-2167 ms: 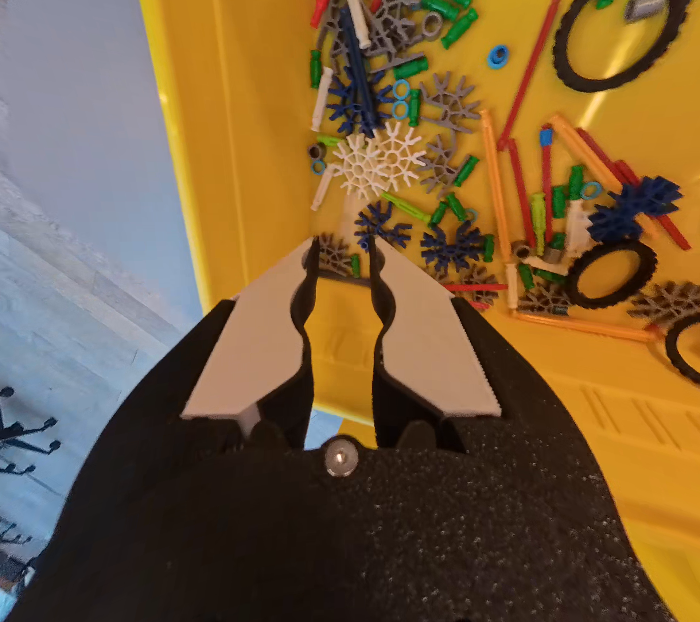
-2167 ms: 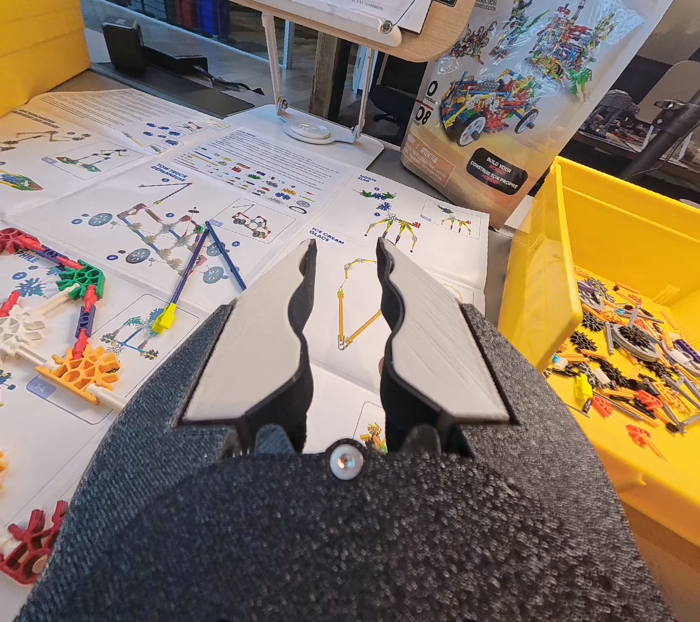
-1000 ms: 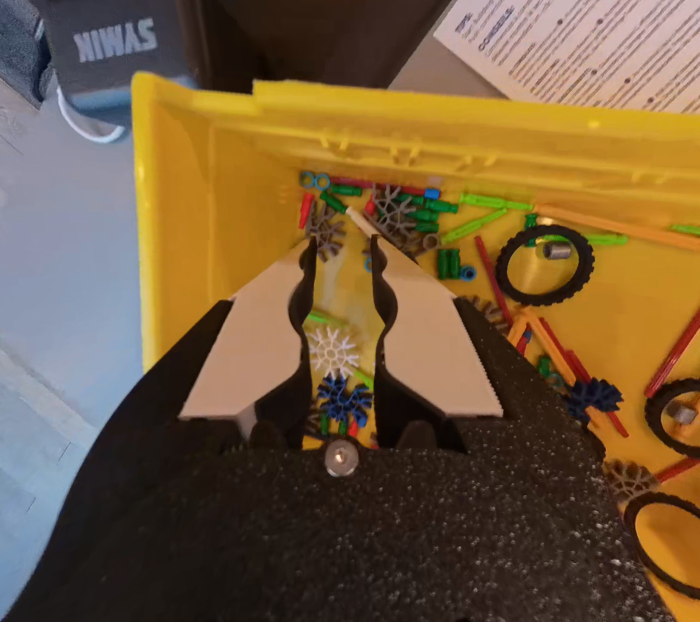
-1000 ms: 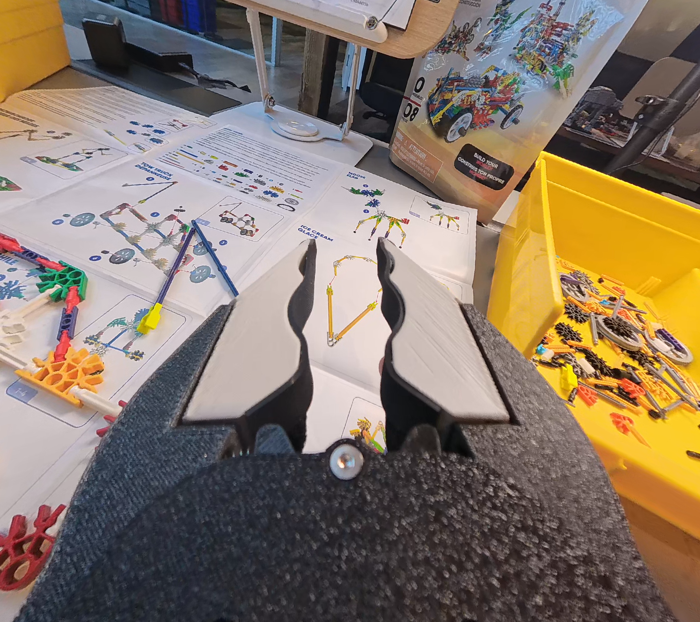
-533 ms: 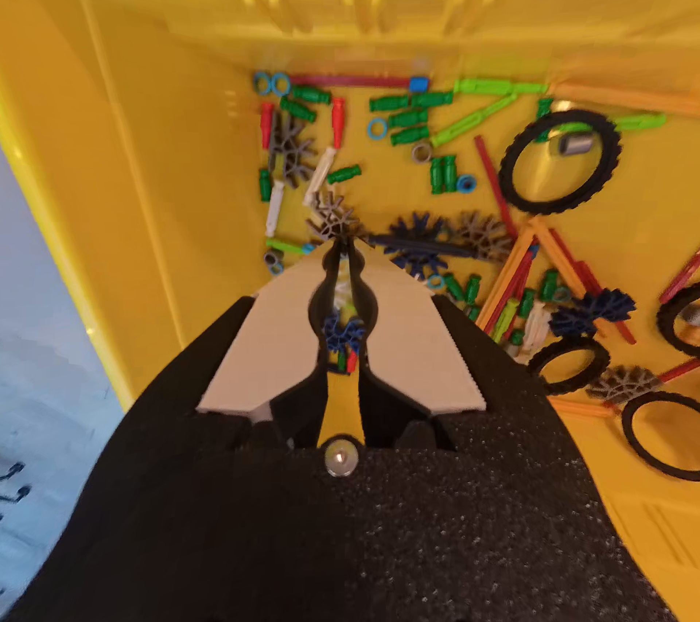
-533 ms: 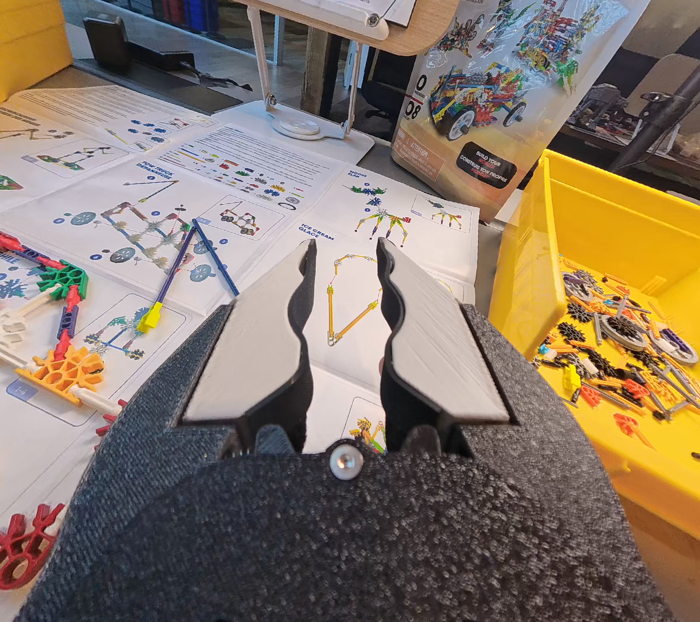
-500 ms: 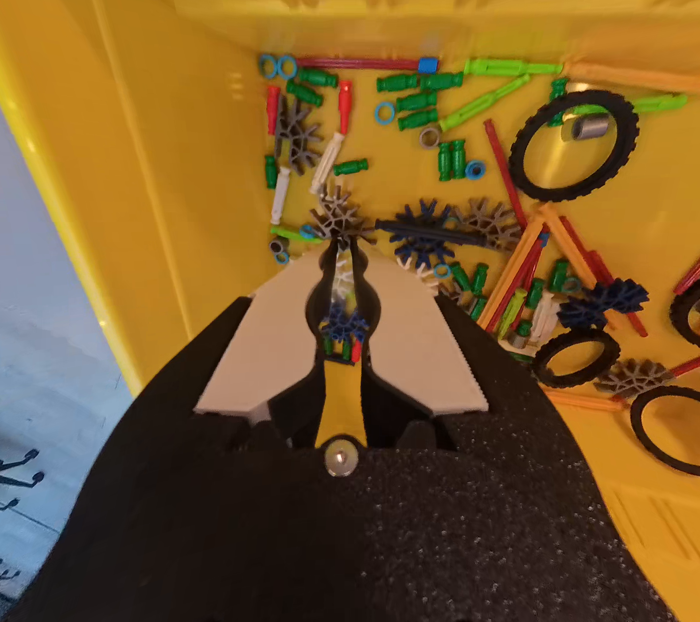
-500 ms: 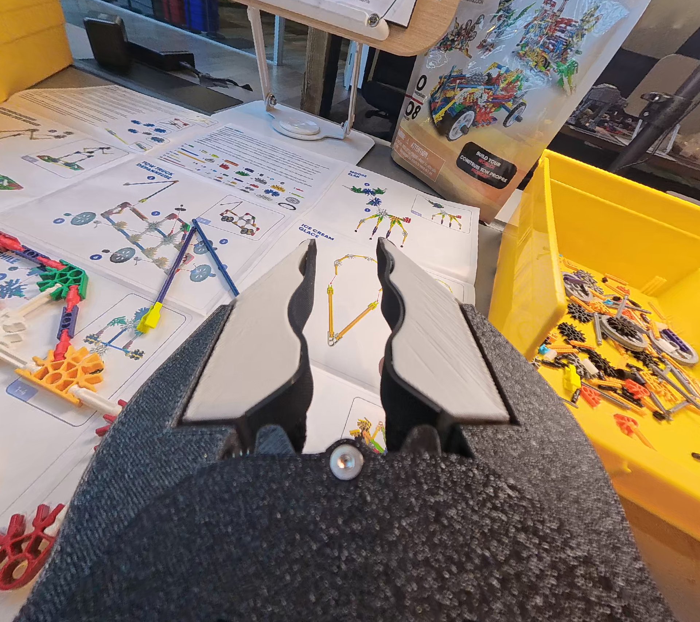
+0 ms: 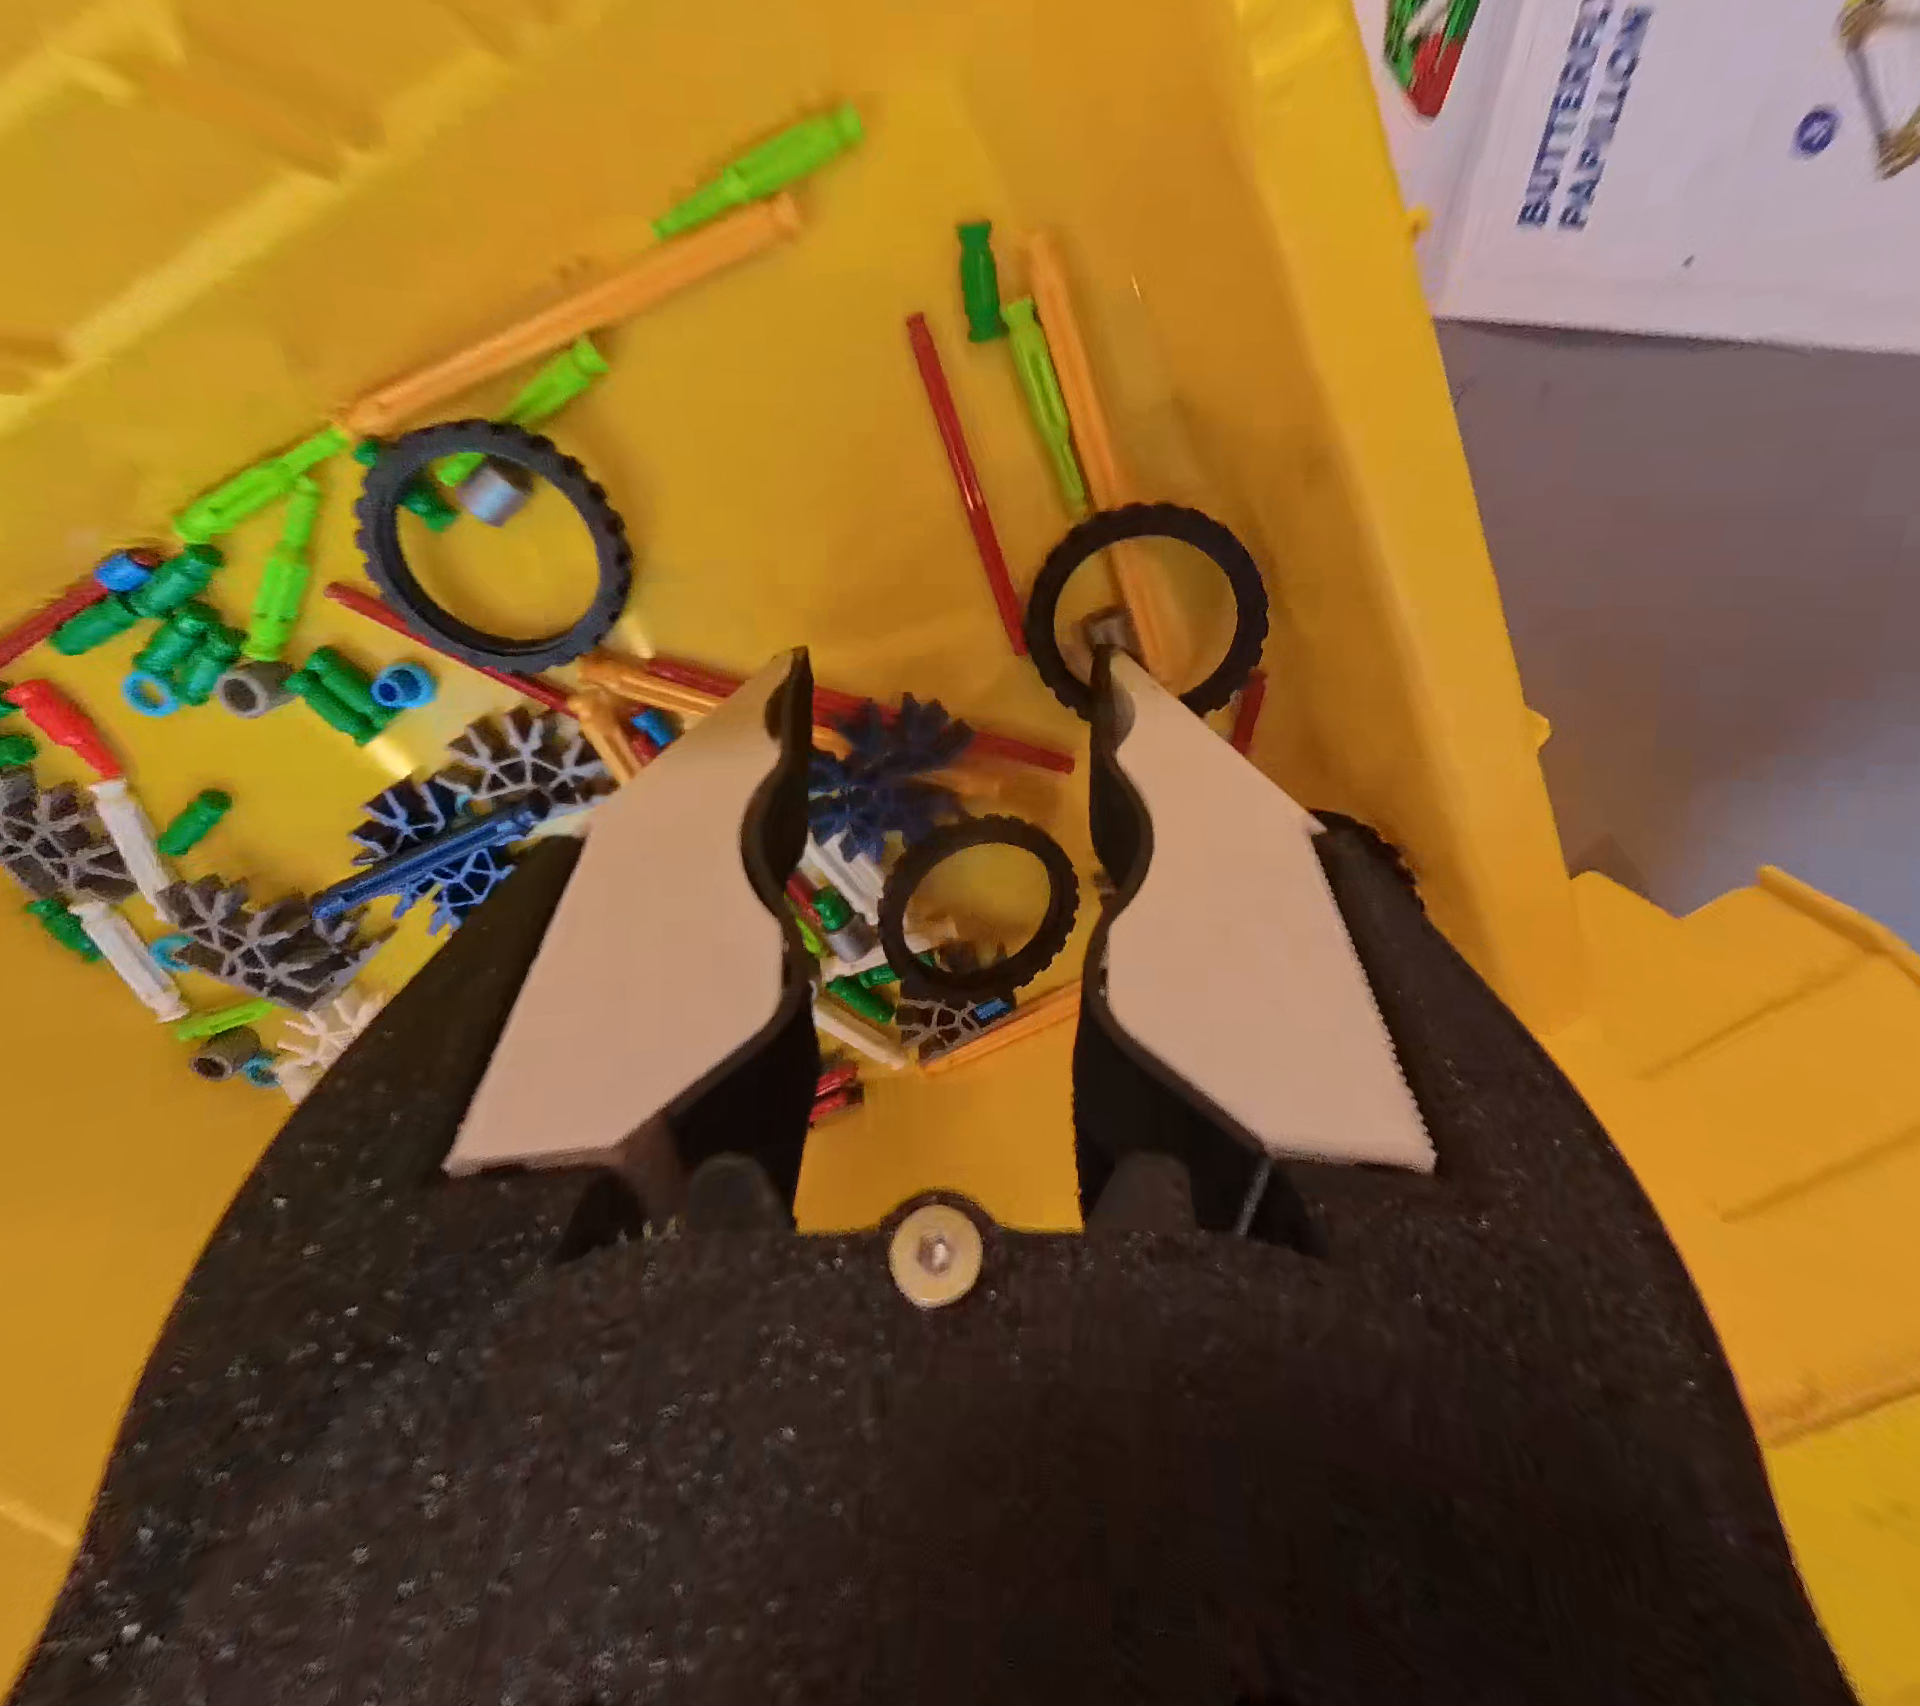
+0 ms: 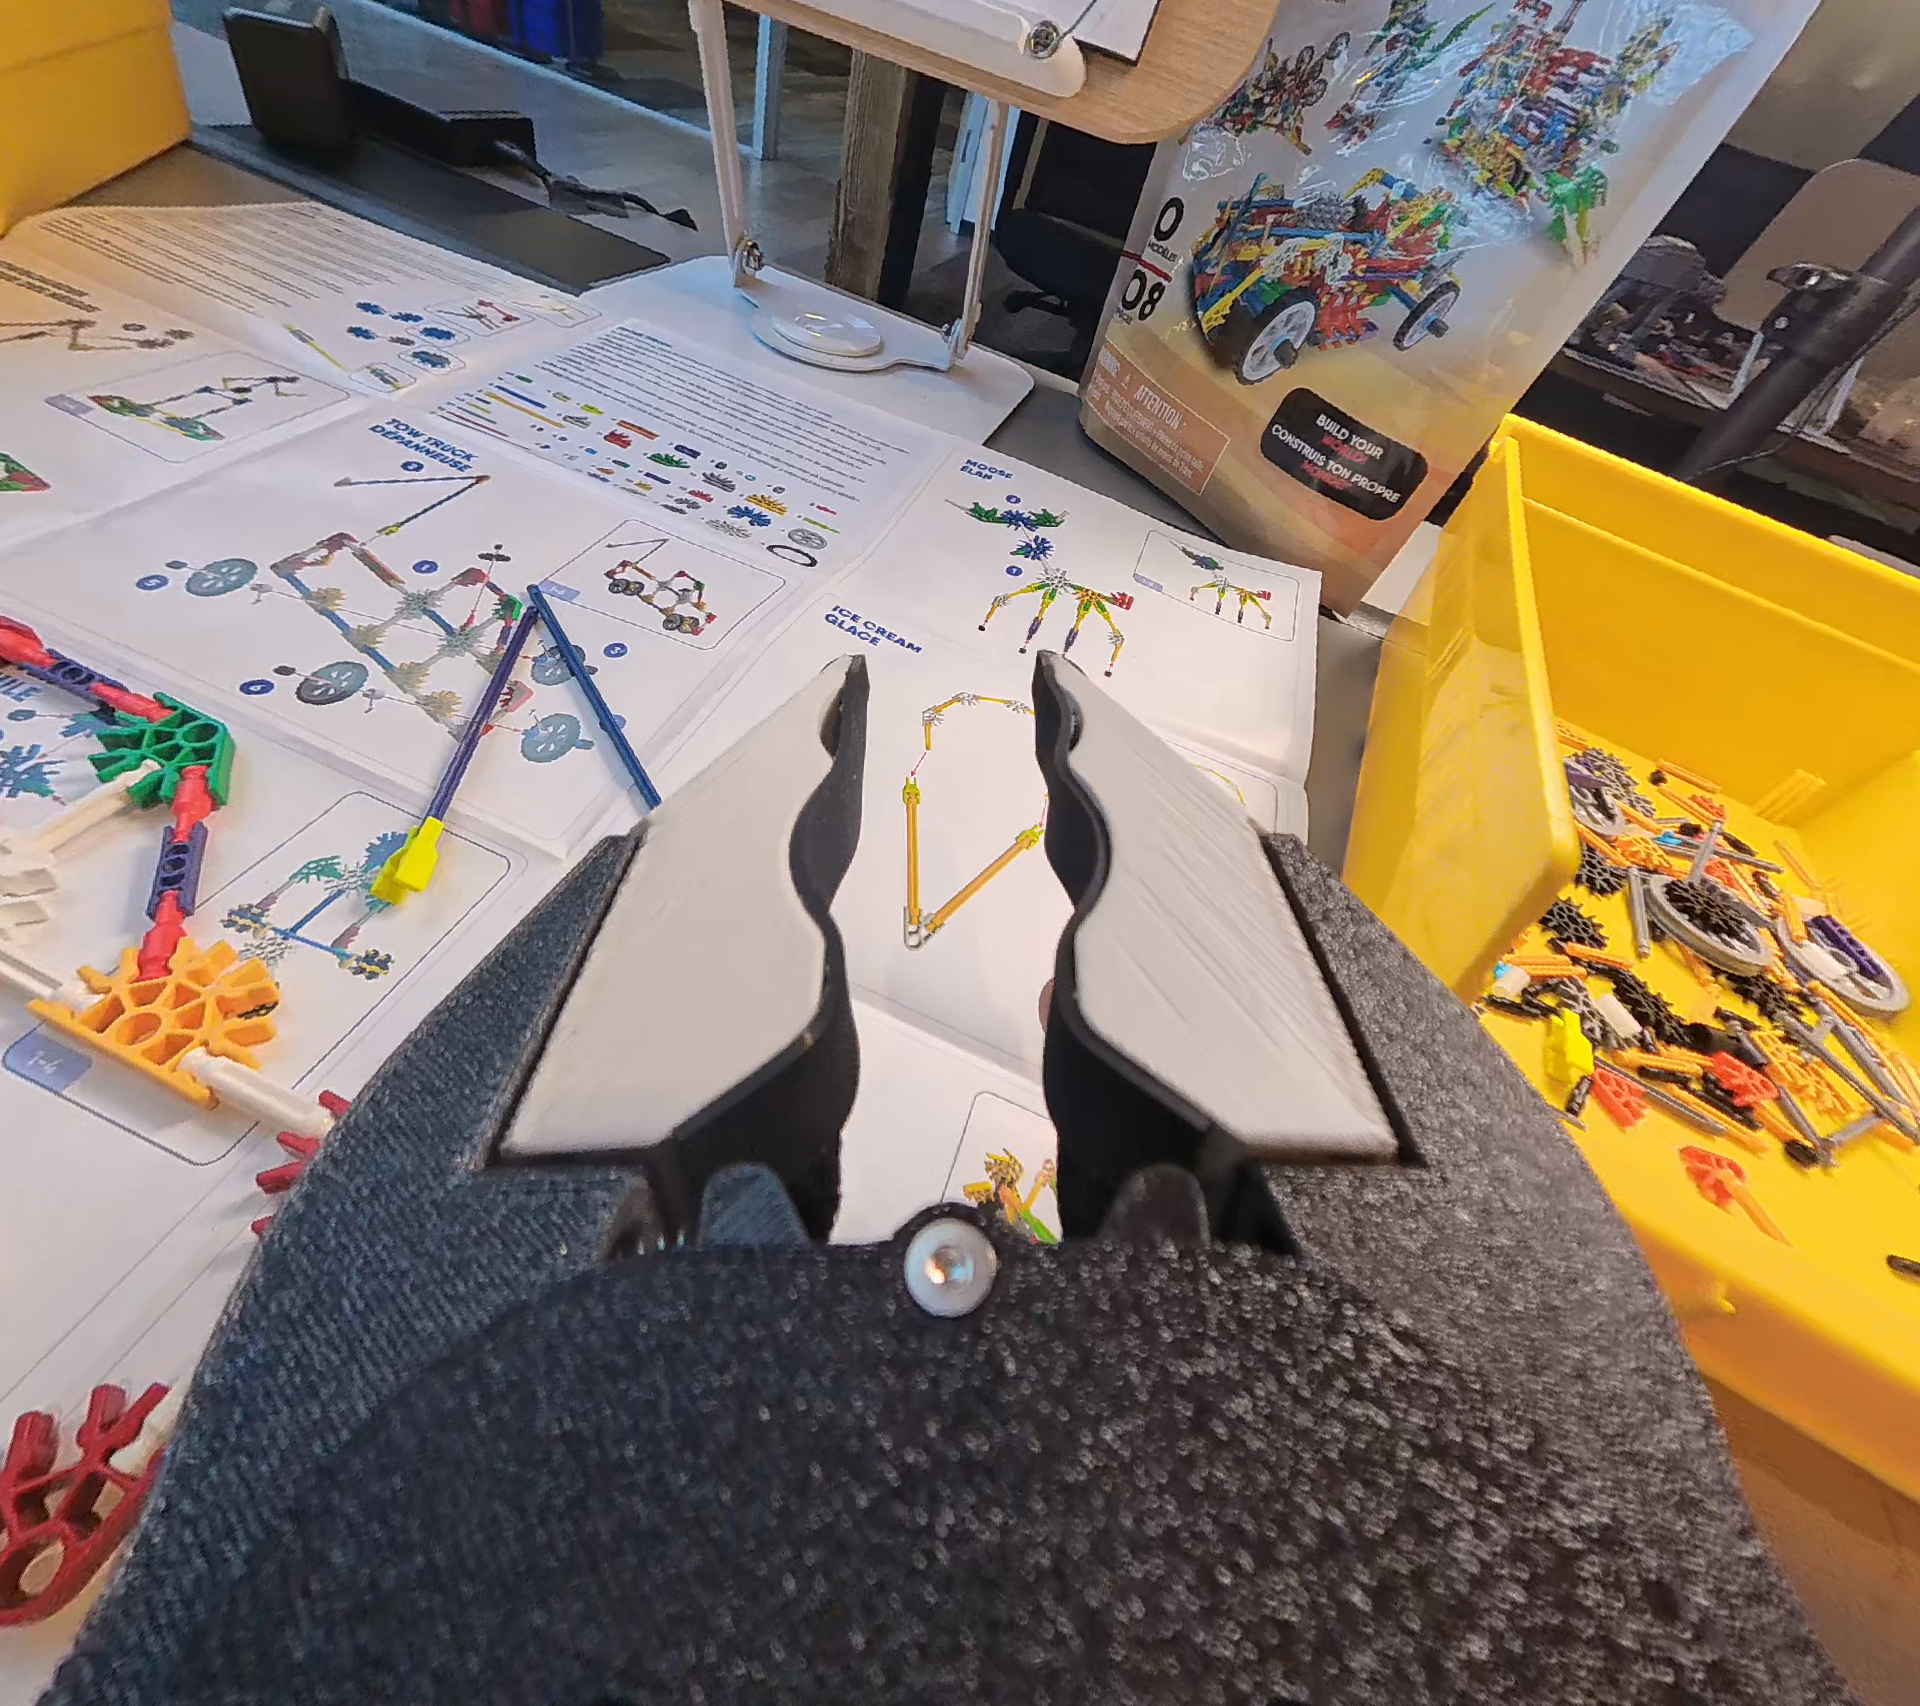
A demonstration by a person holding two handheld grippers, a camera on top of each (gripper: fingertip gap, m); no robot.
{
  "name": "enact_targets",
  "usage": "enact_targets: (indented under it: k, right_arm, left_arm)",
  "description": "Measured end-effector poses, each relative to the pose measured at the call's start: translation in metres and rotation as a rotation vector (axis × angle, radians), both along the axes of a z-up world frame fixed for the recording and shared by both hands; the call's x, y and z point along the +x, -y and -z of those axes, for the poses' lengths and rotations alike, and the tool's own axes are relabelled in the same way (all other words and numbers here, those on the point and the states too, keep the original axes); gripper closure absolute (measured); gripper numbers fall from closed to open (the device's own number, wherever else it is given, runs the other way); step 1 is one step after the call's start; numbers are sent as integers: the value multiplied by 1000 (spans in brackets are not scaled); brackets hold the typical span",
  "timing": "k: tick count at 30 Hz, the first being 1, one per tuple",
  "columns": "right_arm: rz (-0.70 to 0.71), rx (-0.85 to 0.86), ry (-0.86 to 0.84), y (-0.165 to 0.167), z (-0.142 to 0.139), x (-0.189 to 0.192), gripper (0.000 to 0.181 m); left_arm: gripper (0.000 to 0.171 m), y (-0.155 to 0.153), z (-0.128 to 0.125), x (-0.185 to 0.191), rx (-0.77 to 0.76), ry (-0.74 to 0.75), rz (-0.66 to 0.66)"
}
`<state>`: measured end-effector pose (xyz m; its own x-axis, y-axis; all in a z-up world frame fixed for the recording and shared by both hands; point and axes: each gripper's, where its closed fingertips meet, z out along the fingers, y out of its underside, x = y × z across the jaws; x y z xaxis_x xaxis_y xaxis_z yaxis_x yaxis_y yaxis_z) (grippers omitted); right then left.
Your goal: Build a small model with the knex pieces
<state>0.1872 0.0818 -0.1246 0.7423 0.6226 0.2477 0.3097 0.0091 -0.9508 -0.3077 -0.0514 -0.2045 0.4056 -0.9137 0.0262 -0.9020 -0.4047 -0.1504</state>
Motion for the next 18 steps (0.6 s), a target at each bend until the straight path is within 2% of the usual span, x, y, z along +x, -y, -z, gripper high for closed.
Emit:
enact_targets:
  k: [2,5,7,12,15,18]
  right_arm:
    - [-1,4,8,0,0,-1,150]
    - [-1,4,16,0,1,-2,150]
    - [-1,5,20,1,2,-2,150]
    - [1,5,24,0,2,-2,150]
    - [1,5,29,0,3,-3,150]
    - [-1,9,34,0,3,-4,150]
  left_arm:
    - [123,0,5,-4,21,-37,23]
    - [130,-7,2,-14,34,-40,-22]
    - [160,-22,-2,-32,107,-87,-69]
    - [157,-42,-17,-64,218,-155,-163]
    - [152,-42,-28,-51,252,-97,-157]
    - [149,-26,-32,-18,209,15,-112]
